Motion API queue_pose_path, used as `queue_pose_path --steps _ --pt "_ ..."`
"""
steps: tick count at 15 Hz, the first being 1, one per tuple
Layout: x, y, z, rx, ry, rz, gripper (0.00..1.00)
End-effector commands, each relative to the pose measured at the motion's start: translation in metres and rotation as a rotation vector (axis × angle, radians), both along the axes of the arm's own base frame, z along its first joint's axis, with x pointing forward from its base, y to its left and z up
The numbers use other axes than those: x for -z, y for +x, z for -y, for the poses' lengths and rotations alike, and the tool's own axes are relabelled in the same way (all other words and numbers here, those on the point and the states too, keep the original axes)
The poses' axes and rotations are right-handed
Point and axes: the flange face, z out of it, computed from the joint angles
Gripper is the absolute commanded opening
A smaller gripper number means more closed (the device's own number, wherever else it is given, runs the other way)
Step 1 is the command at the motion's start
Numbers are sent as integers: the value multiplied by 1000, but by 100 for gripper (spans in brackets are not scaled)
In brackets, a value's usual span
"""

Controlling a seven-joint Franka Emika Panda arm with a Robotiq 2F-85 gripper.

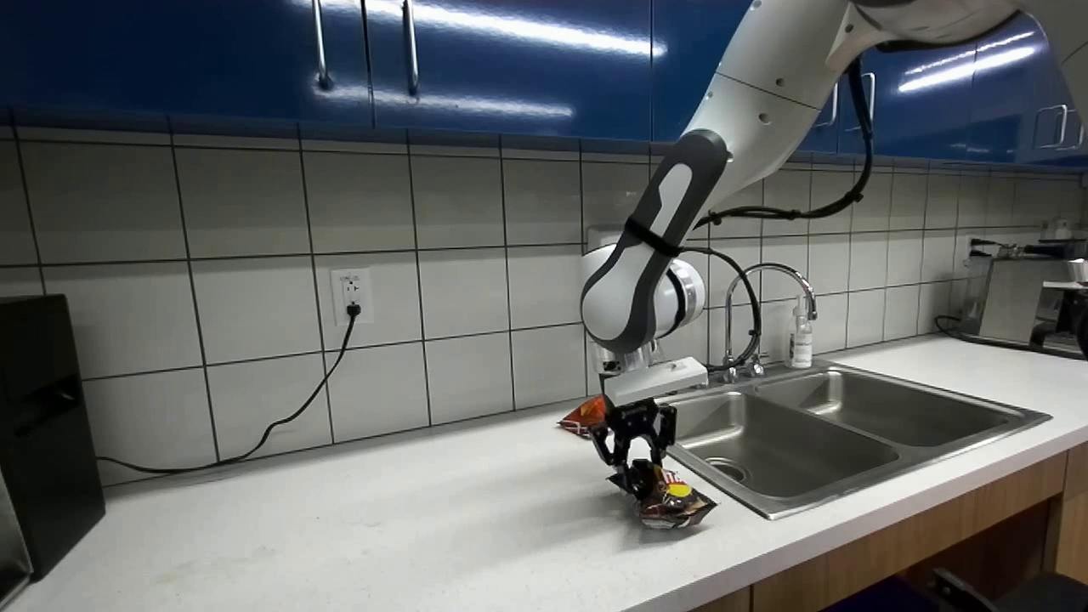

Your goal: Remove the packet from the sink

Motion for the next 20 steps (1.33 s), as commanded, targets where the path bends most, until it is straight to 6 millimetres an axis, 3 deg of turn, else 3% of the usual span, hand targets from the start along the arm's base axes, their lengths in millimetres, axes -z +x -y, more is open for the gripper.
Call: queue_pose_path --steps 1,3,11,20 --pt "-25 -3 -2 13 -16 21 87" --pt "-34 -4 -1 17 -13 33 99" --pt "-71 -14 0 26 -13 49 100" --pt "-113 -73 -2 73 -29 -71 100"
